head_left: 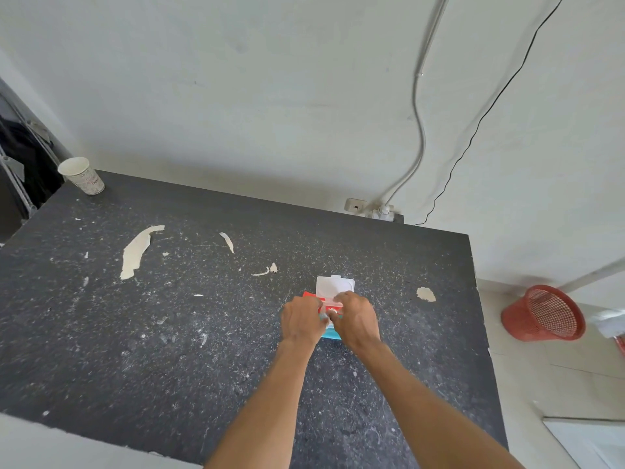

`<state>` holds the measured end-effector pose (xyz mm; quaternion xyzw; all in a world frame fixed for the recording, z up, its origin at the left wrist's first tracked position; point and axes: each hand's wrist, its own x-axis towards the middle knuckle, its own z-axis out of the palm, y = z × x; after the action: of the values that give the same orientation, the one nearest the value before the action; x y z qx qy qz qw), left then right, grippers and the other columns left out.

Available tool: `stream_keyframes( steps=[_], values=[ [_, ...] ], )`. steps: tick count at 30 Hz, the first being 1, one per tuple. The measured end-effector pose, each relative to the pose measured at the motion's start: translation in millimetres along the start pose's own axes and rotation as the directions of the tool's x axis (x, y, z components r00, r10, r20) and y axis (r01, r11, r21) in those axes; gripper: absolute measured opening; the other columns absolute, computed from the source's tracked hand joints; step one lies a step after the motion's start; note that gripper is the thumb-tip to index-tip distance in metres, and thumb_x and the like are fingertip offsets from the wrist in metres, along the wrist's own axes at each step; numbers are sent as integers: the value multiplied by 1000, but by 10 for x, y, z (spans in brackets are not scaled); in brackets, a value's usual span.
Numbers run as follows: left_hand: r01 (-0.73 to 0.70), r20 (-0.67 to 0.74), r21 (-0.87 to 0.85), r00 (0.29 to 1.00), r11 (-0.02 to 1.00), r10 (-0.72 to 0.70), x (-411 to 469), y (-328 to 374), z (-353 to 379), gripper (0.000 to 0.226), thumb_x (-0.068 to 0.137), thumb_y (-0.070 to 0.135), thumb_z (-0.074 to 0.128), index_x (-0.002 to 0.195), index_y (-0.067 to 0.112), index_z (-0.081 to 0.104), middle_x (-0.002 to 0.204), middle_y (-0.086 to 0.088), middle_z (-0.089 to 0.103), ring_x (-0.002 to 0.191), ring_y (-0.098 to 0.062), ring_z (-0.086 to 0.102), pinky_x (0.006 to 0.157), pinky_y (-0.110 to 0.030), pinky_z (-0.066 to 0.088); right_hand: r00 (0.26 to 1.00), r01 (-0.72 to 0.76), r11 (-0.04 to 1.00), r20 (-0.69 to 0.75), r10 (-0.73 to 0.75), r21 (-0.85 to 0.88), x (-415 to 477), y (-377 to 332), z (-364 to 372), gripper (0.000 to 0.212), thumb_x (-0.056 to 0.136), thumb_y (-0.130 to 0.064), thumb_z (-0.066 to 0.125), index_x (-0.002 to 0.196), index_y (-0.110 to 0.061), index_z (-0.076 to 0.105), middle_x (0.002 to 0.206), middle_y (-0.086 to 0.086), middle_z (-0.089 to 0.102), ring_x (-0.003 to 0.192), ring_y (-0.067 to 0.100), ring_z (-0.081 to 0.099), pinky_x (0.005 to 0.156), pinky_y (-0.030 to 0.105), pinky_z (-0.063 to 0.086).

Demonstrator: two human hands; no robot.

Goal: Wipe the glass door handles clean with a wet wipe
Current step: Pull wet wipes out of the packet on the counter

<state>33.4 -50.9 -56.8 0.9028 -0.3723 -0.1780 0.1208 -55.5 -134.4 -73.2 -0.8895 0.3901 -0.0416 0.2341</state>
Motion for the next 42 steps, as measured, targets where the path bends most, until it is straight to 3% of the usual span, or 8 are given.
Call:
stream_keyframes(
  steps=[4,7,14,22,28,34,39,42],
  values=[
    [5,4,19,1000,1000,-5,12,11,52,28,81,41,75,102,22,74,96,-3,75,89,-22,71,81,-30,55,999,44,999,15,-45,21,-9,49,-5,10,88,-8,60,87,-10,70,99,0,70,83,22,66,62,25,44],
    [13,-15,59,1000,998,-12,-7,44,85,31,81,41,76,105,21,74,96,-3,75,88,-21,72,76,-29,56,995,78,982,-69,-67,174,-78,128,5,14,85,-1,63,89,-6,75,109,0,71,89,19,68,77,31,55],
    [37,16,101,999,994,-39,6,110,85,25,83,28,75,103,14,73,99,-7,72,90,-26,71,76,-33,57,987,-57,864,-103,125,501,-194,205,-6,25,87,0,66,108,-13,70,94,0,72,84,7,67,74,22,57],
    [0,9,109,1000,994,-1,-1,93,137,21,89,26,68,106,15,71,102,-4,73,91,-21,72,77,-29,57,879,-10,694,-325,349,720,-154,249,-377,14,94,-20,59,84,-29,57,90,-15,68,79,9,68,62,25,59],
    [-212,-88,159,970,964,228,-140,54,244,32,97,27,56,128,21,61,127,-2,58,115,-16,52,96,-29,46,848,-91,507,-200,490,857,-123,411,-483,9,99,-23,50,96,-16,54,95,3,69,83,12,70,66,20,58],
    [-382,23,124,924,916,383,-220,-54,383,32,100,31,48,129,20,59,137,-1,51,125,-15,48,105,-29,43,841,-227,272,48,539,935,-183,473,-381,16,101,-15,42,91,-10,54,98,10,68,92,23,68,72,29,58],
    [-166,-17,-311,985,936,169,-224,-7,241,35,98,29,43,123,16,65,124,0,64,110,-15,60,87,-28,54,871,-305,191,192,453,933,-188,438,-341,18,96,-16,39,92,-7,54,101,17,70,90,28,69,72,37,57],
    [76,109,-677,994,732,-2,-204,129,116,60,91,56,40,97,5,71,85,-3,67,74,-14,58,58,-20,42,875,-375,243,254,413,895,-162,385,-291,16,98,-18,42,95,-8,54,102,18,68,88,28,66,78,43,57]
  ],
)
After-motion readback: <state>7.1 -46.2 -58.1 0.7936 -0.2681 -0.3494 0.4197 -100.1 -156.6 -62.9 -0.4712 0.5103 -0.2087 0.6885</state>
